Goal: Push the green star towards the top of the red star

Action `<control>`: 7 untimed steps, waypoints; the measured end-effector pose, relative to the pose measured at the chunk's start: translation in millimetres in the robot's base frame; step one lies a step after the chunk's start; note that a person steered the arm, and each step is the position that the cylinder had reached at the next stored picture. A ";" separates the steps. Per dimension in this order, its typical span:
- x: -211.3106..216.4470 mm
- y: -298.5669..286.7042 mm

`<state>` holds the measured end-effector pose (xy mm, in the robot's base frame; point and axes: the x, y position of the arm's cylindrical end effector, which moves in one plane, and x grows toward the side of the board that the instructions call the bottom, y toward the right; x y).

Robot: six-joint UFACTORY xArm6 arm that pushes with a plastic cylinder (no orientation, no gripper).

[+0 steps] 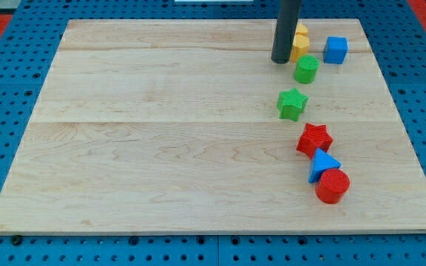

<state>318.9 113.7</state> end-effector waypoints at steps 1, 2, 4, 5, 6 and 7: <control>42.2 0.0; 59.4 0.0; 64.0 -5.5; 64.0 -12.8; 65.8 -23.2; 77.3 -17.8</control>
<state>396.2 95.9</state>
